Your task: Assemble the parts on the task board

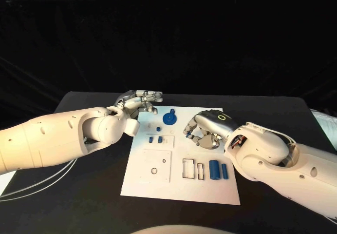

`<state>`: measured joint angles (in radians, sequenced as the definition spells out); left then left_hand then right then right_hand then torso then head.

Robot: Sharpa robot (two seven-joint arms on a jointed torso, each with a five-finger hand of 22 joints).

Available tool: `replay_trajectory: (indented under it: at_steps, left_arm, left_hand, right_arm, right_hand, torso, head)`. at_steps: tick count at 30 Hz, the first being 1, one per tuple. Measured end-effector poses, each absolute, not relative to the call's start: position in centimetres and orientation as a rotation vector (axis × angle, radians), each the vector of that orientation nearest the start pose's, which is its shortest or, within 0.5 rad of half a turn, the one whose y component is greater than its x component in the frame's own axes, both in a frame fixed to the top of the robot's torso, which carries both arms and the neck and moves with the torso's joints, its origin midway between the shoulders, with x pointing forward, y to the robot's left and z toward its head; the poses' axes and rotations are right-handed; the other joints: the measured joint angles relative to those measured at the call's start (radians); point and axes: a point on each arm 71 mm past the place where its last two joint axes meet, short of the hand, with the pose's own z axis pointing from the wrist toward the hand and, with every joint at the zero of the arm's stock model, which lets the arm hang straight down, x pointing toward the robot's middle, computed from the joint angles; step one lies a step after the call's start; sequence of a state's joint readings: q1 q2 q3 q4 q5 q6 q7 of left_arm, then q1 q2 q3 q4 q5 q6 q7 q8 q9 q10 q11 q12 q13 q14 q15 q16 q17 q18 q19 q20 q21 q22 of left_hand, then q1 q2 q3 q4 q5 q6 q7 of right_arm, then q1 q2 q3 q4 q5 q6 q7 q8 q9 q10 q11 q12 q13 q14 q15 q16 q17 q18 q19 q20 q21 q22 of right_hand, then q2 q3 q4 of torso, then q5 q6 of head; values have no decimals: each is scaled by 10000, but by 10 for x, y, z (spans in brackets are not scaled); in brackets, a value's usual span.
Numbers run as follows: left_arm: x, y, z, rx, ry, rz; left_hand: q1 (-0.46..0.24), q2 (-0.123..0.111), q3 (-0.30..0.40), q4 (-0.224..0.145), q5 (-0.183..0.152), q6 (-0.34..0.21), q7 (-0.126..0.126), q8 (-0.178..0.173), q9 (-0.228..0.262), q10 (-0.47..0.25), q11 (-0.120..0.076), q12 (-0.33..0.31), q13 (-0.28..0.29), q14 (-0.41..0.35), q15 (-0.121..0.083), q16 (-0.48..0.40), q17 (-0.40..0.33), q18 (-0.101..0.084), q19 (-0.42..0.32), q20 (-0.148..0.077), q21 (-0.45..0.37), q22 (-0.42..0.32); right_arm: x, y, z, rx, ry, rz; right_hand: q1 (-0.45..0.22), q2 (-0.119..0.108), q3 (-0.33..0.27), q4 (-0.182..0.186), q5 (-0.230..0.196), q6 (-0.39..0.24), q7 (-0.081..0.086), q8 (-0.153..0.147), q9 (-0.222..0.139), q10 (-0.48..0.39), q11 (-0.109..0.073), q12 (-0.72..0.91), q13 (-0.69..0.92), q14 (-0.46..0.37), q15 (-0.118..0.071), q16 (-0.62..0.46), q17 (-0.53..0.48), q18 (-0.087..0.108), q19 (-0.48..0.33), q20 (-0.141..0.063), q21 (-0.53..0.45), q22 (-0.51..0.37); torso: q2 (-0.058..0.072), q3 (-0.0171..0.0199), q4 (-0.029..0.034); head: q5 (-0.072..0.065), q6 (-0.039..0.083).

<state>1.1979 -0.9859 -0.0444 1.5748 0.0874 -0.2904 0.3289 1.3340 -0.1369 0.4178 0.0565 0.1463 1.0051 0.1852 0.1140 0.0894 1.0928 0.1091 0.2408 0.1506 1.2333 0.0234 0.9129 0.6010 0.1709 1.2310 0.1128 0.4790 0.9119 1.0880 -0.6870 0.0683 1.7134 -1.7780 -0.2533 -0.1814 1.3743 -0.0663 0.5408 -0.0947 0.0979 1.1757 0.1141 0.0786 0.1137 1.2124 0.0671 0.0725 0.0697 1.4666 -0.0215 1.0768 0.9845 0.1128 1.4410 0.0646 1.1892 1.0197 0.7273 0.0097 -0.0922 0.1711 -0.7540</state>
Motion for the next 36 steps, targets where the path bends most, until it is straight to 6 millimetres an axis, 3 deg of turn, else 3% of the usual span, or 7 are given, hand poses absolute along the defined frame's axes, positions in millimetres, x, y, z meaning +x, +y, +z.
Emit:
replay_trajectory:
  at_steps: [4,15,28,36]
  left_arm:
    - [477,261,-183,-12841,14216,-14733]
    - [478,253,-183,-12825,14356,-14884]
    - [477,251,-183,-12823,14419,-14945]
    - [477,251,-183,-12826,14452,-14970]
  left_hand:
    - [0,0,0,0,0,-36,33,0,0,-35,35,67,11,0,0,0,-11,0,0,0,0,-16]
    - [0,0,0,0,0,-36,33,0,0,-70,-2,70,18,0,0,0,-21,0,0,0,0,-32]
    - [-40,40,-54,-1,0,-36,33,1,1,-70,-2,146,33,-70,-1,0,-39,1,0,0,-49,-59]
    - [-40,40,-54,-1,0,-36,32,1,2,-69,-2,146,33,-70,-1,0,-47,0,0,0,-48,-71]
  right_arm:
    - [411,-53,-177,-4969,15297,8708]
    - [398,-22,-203,-5230,15727,9420]
    - [399,-12,-223,-5452,16134,9448]
    - [395,-7,-226,-5637,16233,9581]
  right_hand:
    - [-1,0,4,-4,-1,3,68,0,-1,0,-1,-3,0,0,0,0,-6,0,0,0,0,0]
    - [-1,-2,3,-5,28,3,68,0,-4,-1,-1,-68,1,0,0,40,4,2,0,0,38,34]
    - [-31,-31,31,25,86,3,68,-3,-7,-1,-1,-29,1,0,0,39,17,6,0,0,113,123]
    - [-69,-69,61,-2,86,3,68,-38,-6,-1,-1,-18,2,0,0,39,16,14,0,1,113,122]
  torso:
    - [1,-9,12]
    - [9,-12,10]
    - [-1,4,-12]
    - [-2,1,-12]
  head:
    - [283,-128]
    - [671,-376]
    - [903,-578]
    - [948,-606]
